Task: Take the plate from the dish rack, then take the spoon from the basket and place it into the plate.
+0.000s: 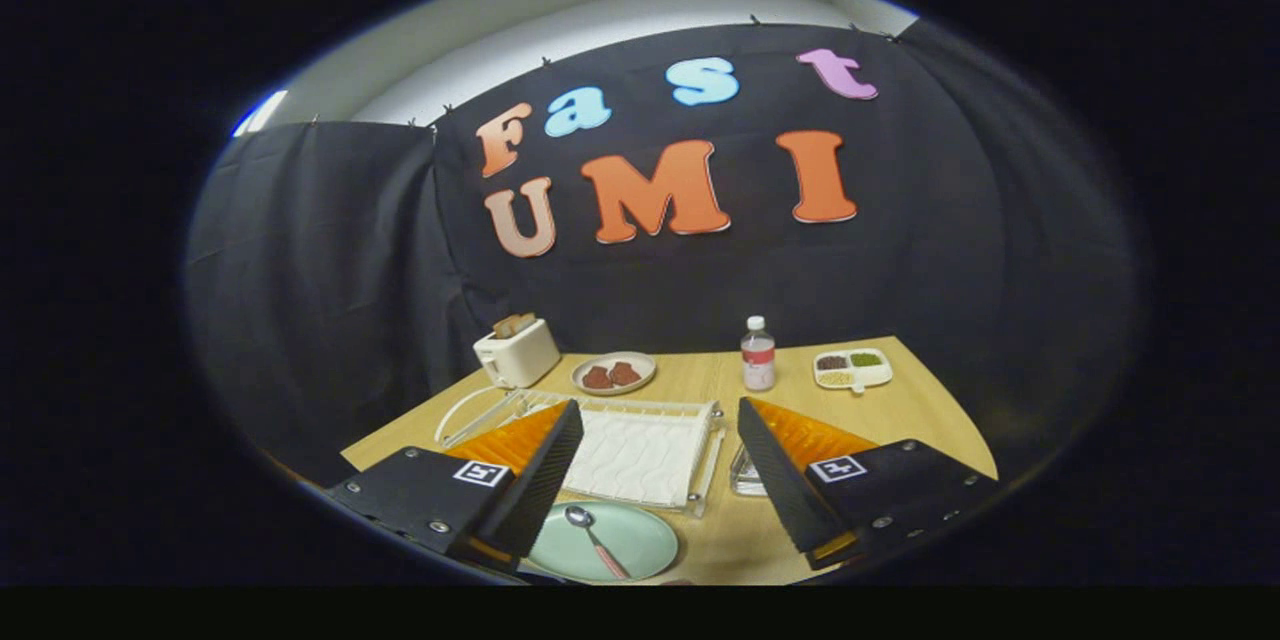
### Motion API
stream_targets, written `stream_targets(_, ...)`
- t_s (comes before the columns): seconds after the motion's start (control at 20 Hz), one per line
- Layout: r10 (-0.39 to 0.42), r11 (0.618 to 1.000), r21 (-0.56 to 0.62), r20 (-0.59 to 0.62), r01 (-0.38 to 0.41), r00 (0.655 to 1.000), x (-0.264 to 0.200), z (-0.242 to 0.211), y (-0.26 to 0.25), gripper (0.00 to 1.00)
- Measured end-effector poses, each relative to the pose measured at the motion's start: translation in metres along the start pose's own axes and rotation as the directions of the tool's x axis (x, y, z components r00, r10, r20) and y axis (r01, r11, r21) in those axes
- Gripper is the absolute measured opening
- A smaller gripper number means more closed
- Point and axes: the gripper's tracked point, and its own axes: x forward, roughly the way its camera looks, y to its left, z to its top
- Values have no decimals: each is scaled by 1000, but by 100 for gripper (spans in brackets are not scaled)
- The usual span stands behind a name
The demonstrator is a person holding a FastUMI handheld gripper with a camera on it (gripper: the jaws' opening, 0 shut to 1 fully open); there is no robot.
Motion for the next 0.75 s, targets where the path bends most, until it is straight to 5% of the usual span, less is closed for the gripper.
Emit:
stream_targets(0.4,-121,990,-40,197,132,973,-1,71,-26,97)
stream_targets(0.75,-140,989,-8,297,149,945,1,107,-28,97)
